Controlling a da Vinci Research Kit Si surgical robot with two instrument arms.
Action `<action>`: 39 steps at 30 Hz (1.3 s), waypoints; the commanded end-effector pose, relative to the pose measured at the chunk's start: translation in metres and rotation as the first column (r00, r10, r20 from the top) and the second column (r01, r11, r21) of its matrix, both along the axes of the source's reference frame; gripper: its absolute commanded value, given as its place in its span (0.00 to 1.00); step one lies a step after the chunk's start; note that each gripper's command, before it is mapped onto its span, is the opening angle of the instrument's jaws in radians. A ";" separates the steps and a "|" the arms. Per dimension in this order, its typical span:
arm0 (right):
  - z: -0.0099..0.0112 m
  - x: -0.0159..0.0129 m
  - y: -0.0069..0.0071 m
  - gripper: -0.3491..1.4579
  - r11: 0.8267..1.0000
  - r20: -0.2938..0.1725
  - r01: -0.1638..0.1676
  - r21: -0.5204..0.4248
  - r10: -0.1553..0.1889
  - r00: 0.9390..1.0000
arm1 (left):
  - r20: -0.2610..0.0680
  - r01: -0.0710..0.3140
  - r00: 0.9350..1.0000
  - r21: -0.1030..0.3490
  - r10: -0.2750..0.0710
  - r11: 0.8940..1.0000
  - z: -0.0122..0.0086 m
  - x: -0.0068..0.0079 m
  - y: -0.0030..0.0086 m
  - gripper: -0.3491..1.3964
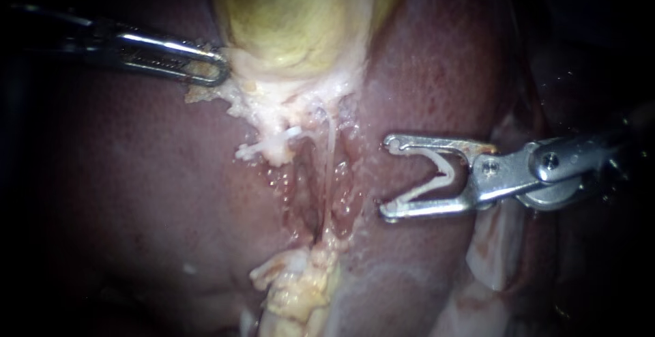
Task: Clipping first clip right tube
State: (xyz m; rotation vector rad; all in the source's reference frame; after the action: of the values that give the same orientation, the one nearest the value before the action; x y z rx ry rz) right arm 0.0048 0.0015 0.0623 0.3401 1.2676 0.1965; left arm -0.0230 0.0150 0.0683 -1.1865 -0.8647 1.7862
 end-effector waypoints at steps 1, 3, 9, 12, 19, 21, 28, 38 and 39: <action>0.0000 0.0000 0.0000 0.47 1.000 0.000 0.000 0.000 0.000 1.000 | 0.000 0.000 1.000 0.000 0.000 1.000 -0.0001 0.0000 0.0000 0.00; 0.0000 0.0000 0.0000 0.47 1.000 0.000 0.000 0.000 0.000 1.000 | 0.000 0.000 1.000 0.000 0.000 1.000 -0.0002 0.0001 0.0000 0.00; 0.0000 -0.0001 0.0000 0.47 1.000 0.000 0.000 0.000 0.000 1.000 | 0.006 -0.006 1.000 0.019 0.006 1.000 -0.0038 0.0017 0.0010 0.00; 0.0000 -0.0001 0.0000 0.47 1.000 -0.001 0.002 0.001 -0.002 1.000 | 0.018 0.012 1.000 0.010 -0.012 1.000 -0.0070 0.0033 0.0018 0.00; 0.0004 0.0009 -0.0001 0.47 1.000 -0.010 0.018 0.005 -0.018 1.000 | 0.029 0.029 0.999 -0.014 -0.029 0.999 -0.0103 0.0041 0.0027 0.00; 0.0010 0.0017 -0.0004 0.47 0.999 -0.017 0.025 0.047 -0.025 1.000 | 0.027 0.030 0.999 -0.017 -0.030 0.999 -0.0100 0.0040 0.0024 0.00; 0.0043 0.0050 -0.0025 0.47 0.984 -0.012 0.015 0.179 -0.013 1.000 | 0.026 0.032 0.999 -0.020 -0.031 0.999 -0.0096 0.0038 0.0021 0.00; 0.0086 0.0090 -0.0037 0.47 0.956 -0.019 0.045 0.288 -0.041 0.999 | 0.025 0.032 0.999 -0.021 -0.032 0.999 -0.0095 0.0038 0.0019 0.00; 0.0088 0.0094 -0.0038 0.47 0.954 -0.025 0.057 0.296 -0.052 0.998 | 0.025 0.032 0.999 -0.021 -0.032 0.999 -0.0095 0.0038 0.0019 0.00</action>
State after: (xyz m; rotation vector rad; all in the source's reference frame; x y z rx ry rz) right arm 0.0146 -0.0025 0.0713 0.6506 1.2463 0.3282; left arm -0.0192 0.0170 0.0588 -1.2318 -0.8381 1.7622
